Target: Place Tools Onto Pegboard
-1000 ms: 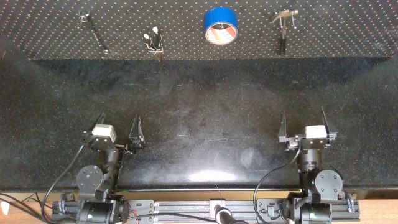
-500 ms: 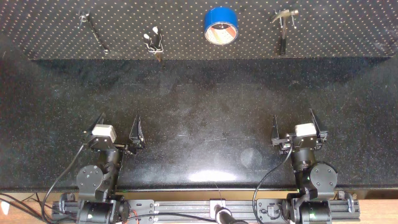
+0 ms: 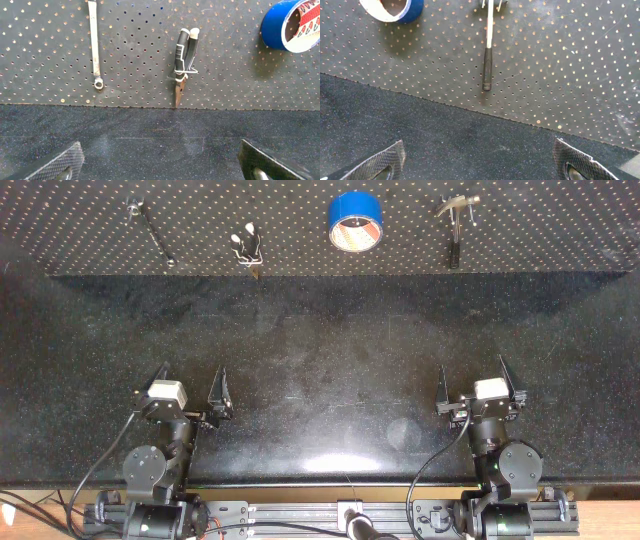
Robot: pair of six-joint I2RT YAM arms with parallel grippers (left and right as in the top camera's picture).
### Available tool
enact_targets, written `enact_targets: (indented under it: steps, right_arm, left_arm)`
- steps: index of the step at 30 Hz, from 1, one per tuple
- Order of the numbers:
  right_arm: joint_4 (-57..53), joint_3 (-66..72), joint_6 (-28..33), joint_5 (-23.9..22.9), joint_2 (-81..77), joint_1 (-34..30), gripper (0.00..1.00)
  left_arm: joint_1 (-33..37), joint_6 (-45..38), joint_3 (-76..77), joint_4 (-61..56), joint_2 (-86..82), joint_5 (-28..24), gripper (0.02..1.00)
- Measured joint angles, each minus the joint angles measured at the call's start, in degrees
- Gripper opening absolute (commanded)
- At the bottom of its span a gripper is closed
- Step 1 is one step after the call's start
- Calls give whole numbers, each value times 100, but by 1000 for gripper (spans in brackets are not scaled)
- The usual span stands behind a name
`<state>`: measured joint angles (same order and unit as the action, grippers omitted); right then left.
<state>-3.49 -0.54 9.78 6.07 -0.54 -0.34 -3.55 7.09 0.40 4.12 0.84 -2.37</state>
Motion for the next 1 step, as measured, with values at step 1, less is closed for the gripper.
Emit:
enact_targets:
  steps: [1]
  right_arm:
    - [0,2,0,0,2,0,963]
  left_arm:
    - [0,0,0,0,0,0,996]
